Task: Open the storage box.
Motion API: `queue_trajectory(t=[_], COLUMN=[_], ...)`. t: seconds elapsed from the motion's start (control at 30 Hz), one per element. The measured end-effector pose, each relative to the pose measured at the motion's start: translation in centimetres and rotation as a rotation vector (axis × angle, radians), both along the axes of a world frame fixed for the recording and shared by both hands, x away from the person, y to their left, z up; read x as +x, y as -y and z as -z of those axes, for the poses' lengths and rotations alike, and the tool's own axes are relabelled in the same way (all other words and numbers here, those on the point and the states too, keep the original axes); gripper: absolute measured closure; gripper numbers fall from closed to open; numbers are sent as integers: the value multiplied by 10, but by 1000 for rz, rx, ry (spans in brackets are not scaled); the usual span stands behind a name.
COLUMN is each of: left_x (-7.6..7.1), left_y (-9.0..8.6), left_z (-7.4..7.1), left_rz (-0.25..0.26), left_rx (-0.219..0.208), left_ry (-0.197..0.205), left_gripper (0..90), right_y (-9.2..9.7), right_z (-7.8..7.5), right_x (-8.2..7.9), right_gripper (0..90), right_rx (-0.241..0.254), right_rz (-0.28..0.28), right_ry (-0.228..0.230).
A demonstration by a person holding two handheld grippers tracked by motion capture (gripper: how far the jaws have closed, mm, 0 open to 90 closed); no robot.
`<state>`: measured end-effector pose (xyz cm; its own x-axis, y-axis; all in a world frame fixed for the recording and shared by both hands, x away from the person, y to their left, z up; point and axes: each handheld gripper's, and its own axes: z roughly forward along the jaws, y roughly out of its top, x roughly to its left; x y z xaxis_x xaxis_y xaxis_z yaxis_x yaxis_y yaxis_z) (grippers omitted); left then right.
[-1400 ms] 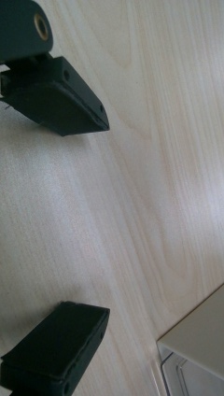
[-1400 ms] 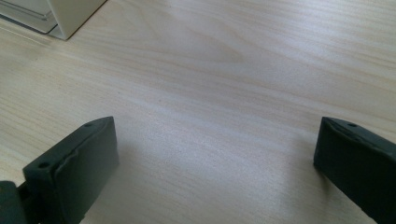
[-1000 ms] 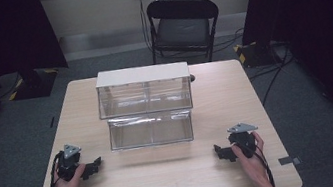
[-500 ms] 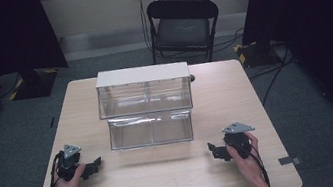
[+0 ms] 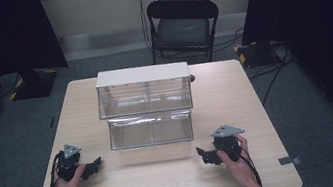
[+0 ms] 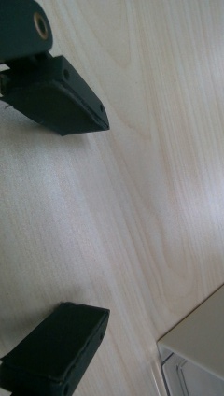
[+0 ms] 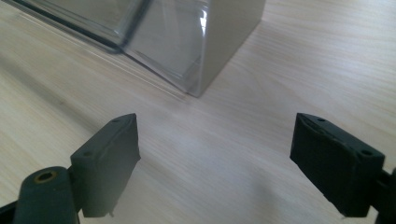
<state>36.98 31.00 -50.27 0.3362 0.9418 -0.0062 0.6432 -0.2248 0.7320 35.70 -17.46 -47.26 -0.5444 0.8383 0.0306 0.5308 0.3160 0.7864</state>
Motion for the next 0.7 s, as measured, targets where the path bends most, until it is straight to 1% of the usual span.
queue_trajectory(t=[0.07,0.2,0.37,0.47,0.57,0.7], left_x=[0,0,0,0,0,0], left_y=[0,0,0,0,0,0], left_z=[0,0,0,0,0,0], left_rz=[0,0,0,0,0,0], left_rx=[0,0,0,0,0,0], left_ry=[0,0,0,0,0,0], left_gripper=[88,88,88,88,88,88], right_y=[-3,-8,-12,-15,-18,-26], right_z=[-3,-8,-13,-15,-17,-19], right_x=[0,0,2,3,7,13], right_gripper=[150,150,148,148,145,142], right_rx=[11,30,19,28,22,29], right_rz=[-9,-17,-34,-43,-54,-69], right_ry=[4,-4,-9,-10,-14,-14])
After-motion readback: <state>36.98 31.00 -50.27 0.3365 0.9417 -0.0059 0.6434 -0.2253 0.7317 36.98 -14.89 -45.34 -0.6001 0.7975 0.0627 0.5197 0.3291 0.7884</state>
